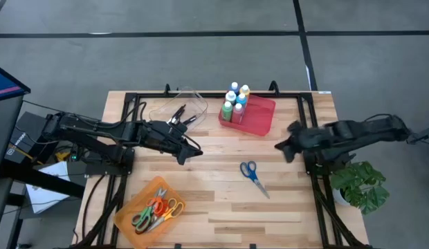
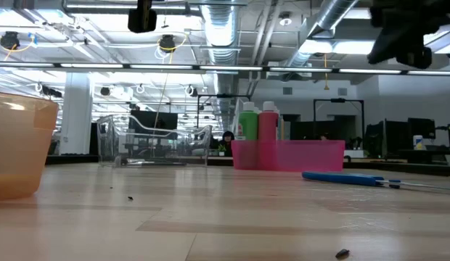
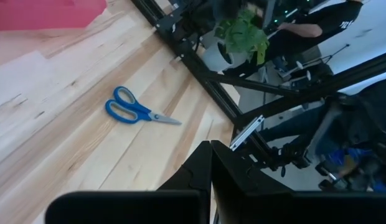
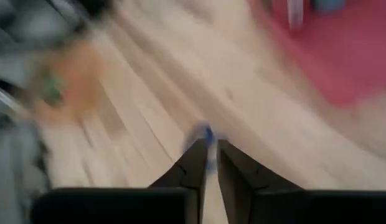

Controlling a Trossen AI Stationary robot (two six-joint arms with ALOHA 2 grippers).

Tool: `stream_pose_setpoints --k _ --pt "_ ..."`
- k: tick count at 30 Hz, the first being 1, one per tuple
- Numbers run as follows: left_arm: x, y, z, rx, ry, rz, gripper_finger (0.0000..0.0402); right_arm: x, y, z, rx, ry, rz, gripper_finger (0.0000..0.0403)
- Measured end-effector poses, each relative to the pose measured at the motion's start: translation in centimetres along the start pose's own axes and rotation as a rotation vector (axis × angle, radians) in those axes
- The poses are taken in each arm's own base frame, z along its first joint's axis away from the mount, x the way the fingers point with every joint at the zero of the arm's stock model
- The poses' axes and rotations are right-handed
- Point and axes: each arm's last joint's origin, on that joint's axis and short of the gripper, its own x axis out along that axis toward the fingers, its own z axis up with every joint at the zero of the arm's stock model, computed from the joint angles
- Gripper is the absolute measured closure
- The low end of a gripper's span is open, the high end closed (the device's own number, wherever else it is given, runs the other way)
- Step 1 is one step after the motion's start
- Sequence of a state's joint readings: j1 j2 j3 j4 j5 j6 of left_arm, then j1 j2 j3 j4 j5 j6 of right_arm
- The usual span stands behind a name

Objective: Pick & Place Paint Supplies
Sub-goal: Put the blue scissors into the orange bin

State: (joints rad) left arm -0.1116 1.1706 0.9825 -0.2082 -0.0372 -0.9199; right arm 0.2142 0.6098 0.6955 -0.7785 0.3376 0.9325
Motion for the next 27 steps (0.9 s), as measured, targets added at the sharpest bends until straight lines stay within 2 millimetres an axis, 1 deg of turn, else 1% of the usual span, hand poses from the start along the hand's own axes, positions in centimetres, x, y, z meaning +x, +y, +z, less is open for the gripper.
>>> stream_pose_setpoints --k 2,5,8,11,13,15,17,18,20,22,24,27 --pt "0.0 0.1 -0.1 0.001 0.008 0.011 0.0401 1.3 1.5 0.4 -0.047 0.137 -0.098 0.0364" --pt "0.0 0.2 -0.2 0.001 0.016 0.021 0.0401 4.6 3.6 0.1 -0.143 0.357 -0.206 0.0347" --pt "0.0 0.3 -0.3 0.001 0.026 0.034 0.0401 7.8 5.1 -1.4 -0.194 0.549 -0.274 0.0323" --pt "0.0 0.4 -0.3 0.002 0.032 0.041 0.0401 10.5 6.4 -3.4 -0.227 0.69 -0.306 0.0284" --pt "0.0 0.4 -0.3 0.002 0.033 0.043 0.0401 12.0 6.8 -4.9 -0.232 0.743 -0.365 0.0251" --pt "0.0 0.4 -0.3 0.002 0.034 0.044 0.0401 12.9 6.9 -6.1 -0.207 0.761 -0.418 0.0218" --pt "0.0 0.4 -0.3 0.005 0.036 0.046 0.0401 13.8 7.0 -7.1 -0.185 0.761 -0.464 0.0194" --pt "0.0 0.5 -0.3 0.005 0.036 0.046 0.0401 14.2 6.8 -7.4 -0.178 0.752 -0.5 0.0188" --pt "0.0 0.5 -0.4 0.006 0.038 0.049 0.0401 15.0 6.4 -7.7 -0.158 0.729 -0.571 0.0189" --pt "0.0 0.5 -0.4 0.006 0.038 0.049 0.0401 16.1 5.8 -7.8 -0.147 0.717 -0.615 0.0207" --pt "0.0 0.5 -0.4 0.006 0.038 0.049 0.0401 17.2 5.3 -7.8 -0.13 0.719 -0.642 0.0238" --pt "0.0 0.5 -0.4 0.006 0.048 0.041 0.0401 19.0 4.8 -7.9 -0.113 0.717 -0.632 0.03"
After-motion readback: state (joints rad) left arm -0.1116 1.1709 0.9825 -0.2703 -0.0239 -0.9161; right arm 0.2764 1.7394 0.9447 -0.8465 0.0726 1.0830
